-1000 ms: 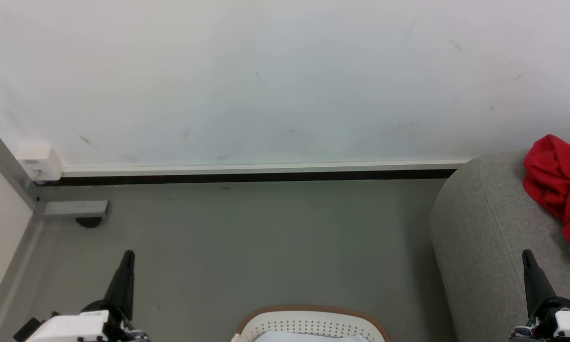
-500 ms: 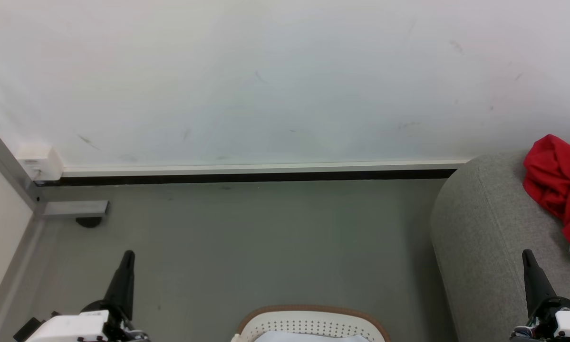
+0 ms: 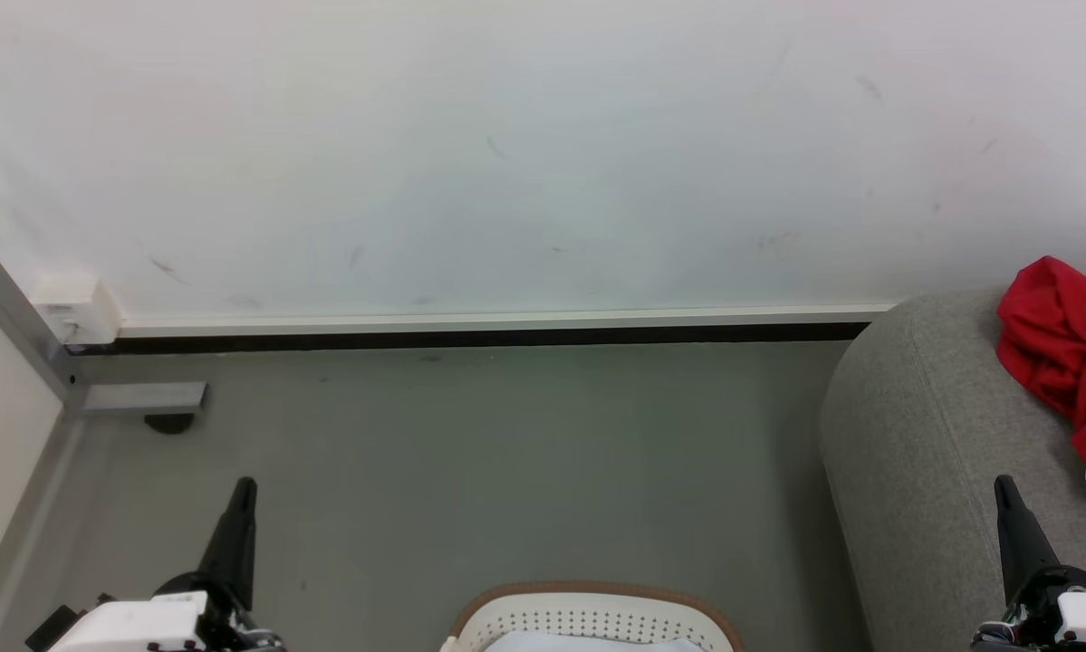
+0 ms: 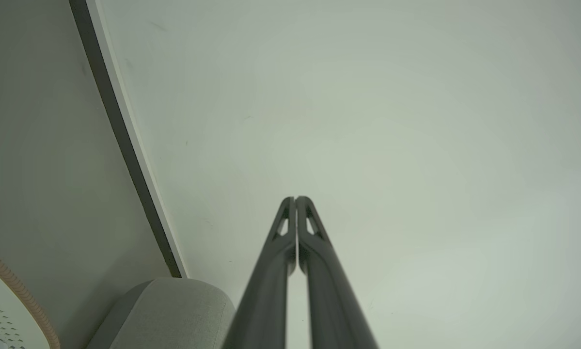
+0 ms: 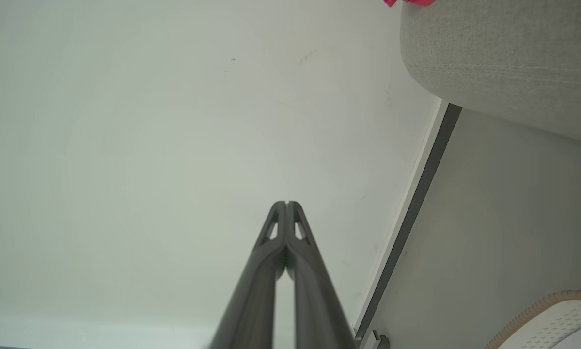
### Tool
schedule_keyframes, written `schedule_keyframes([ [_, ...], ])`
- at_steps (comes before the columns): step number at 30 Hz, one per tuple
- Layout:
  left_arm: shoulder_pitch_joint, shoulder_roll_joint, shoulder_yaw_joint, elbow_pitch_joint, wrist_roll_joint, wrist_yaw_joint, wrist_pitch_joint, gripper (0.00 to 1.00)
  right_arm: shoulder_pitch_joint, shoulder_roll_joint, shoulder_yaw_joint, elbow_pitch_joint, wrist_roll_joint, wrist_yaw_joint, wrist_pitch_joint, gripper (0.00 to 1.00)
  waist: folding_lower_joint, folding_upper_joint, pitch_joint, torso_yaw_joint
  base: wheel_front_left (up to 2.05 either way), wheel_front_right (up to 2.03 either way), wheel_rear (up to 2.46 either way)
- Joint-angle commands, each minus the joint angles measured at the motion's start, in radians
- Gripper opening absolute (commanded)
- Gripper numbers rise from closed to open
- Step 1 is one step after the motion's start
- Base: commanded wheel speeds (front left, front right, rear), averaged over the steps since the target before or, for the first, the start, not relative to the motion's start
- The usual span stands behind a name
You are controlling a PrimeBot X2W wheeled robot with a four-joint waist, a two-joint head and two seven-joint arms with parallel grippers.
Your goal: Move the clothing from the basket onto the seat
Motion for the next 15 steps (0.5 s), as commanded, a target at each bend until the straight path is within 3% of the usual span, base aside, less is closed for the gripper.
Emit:
schedule_keyframes([
  [1, -0.009, 0.002, 0.003, 0.0, -0.012, 0.001, 0.004, 0.0, -0.012, -0.009, 0.002, -0.003, 0.002, -0.002, -0.005, 0.0, 0.0, 0.0, 0.0, 0.0, 0.0, 0.0, 0.0],
  [15, -0.009, 0.002, 0.003, 0.0, -0.012, 0.001, 0.004, 0.0, -0.012, -0.011, 0.005, -0.004, 0.005, -0.002, -0.006, 0.0, 0.0, 0.0, 0.0, 0.0, 0.0, 0.0, 0.0],
])
